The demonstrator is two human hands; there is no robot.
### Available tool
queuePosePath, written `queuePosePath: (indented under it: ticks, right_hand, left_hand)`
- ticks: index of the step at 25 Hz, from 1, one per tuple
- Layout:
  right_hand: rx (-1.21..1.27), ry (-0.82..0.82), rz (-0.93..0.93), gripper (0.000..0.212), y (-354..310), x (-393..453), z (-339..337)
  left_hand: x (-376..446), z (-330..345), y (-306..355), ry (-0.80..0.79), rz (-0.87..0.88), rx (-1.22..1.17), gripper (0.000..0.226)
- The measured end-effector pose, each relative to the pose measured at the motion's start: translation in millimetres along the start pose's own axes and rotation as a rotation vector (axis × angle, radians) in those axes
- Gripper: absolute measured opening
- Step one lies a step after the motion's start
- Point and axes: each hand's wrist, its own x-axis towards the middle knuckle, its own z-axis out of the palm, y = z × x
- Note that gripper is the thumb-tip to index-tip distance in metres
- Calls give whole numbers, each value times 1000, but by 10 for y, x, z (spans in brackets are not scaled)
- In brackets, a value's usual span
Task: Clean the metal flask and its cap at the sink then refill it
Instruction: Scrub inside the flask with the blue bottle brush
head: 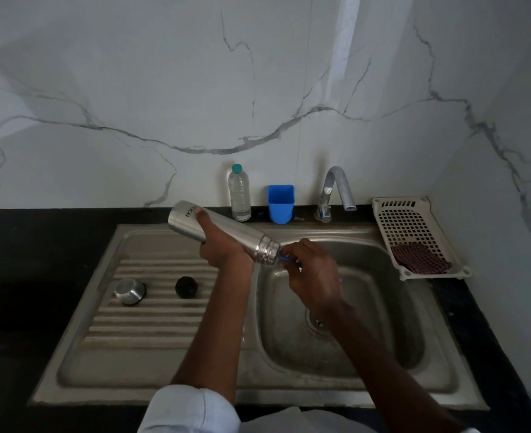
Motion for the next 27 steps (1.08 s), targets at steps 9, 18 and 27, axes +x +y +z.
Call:
queuePosePath:
  ticks: [9, 18, 27]
  right_hand:
    - [253, -149, 272, 17, 13, 78, -64]
    - [514, -108, 563, 31, -51, 117, 103]
    - [-77, 62, 199, 20, -110, 51, 15]
  left_hand:
    - [53, 45, 2, -152, 37, -35, 66]
    - [-17, 8, 163, -548, -80, 82, 69]
    - [-99, 130, 139, -399, -213, -20, 82]
